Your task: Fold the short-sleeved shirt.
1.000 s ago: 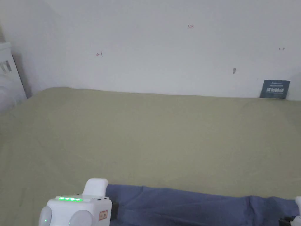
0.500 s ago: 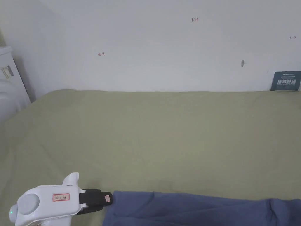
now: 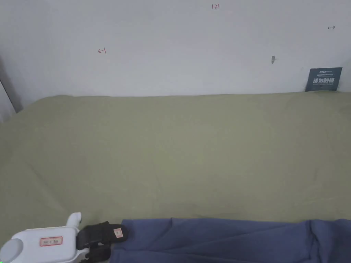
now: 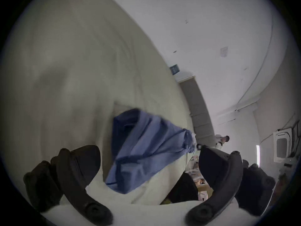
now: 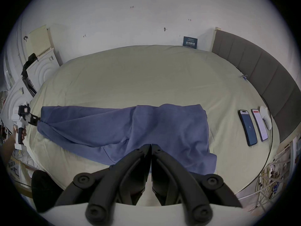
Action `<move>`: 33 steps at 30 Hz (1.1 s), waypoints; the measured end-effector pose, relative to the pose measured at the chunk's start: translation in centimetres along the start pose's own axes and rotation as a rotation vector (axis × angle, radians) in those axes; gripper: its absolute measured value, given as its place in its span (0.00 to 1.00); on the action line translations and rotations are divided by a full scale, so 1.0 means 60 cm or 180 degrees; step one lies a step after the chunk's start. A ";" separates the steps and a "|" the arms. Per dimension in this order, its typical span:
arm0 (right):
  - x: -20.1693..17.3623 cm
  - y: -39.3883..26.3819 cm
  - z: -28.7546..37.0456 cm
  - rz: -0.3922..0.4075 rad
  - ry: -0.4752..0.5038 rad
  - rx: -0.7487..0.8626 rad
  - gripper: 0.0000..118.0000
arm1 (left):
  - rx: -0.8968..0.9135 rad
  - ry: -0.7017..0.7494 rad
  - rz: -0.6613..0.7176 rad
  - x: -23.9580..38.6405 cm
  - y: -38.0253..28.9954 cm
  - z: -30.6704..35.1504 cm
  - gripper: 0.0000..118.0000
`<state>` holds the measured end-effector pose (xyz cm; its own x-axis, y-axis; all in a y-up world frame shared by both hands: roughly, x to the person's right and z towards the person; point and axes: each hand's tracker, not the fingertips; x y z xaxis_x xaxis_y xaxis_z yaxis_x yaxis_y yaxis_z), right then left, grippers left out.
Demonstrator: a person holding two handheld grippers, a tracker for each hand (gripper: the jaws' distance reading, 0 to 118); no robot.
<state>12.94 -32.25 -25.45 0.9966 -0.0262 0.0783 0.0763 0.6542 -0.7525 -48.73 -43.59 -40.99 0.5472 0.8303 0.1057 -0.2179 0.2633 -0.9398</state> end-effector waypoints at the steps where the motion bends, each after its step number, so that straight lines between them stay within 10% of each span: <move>1: 0.000 0.000 -0.001 -0.0013 0.0019 0.0000 0.06 | -0.0085 0.0011 0.0056 -0.008 -0.006 -0.014 1.00; 5: -0.007 -0.003 -0.006 -0.0046 0.0062 -0.0006 0.06 | 0.0201 -0.0626 0.0191 -0.018 -0.014 -0.038 0.98; 6: -0.010 -0.005 -0.009 -0.0049 0.0070 -0.0013 0.06 | 0.0228 -0.0704 0.0300 -0.026 -0.018 -0.048 0.81; 8: -0.009 -0.007 -0.015 -0.0058 0.0096 -0.0036 0.06 | 0.0364 -0.0407 0.0333 -0.030 -0.023 -0.064 0.04; 10: -0.008 -0.009 -0.018 -0.0058 0.0098 -0.0052 0.06 | 0.0271 0.0203 0.0287 -0.022 -0.040 -0.085 0.05; 12: -0.003 -0.010 -0.018 -0.0055 0.0094 -0.0068 0.06 | 0.0522 -0.0314 0.0421 -0.024 -0.048 -0.071 0.05; 22: 0.047 -0.003 -0.009 -0.0055 0.0082 0.0014 0.06 | 0.0573 0.0125 -0.0332 0.217 -0.062 -0.040 0.05; 33: 0.070 -0.013 -0.009 -0.0159 0.0058 0.0104 0.06 | -0.0080 0.0150 -0.0842 0.365 -0.119 -0.304 0.05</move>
<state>17.11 -33.27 -24.90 0.9920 -0.0730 0.1031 0.1252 0.6760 -0.7262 -20.44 -36.23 -37.87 0.6195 0.7104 0.3340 -0.0427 0.4553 -0.8893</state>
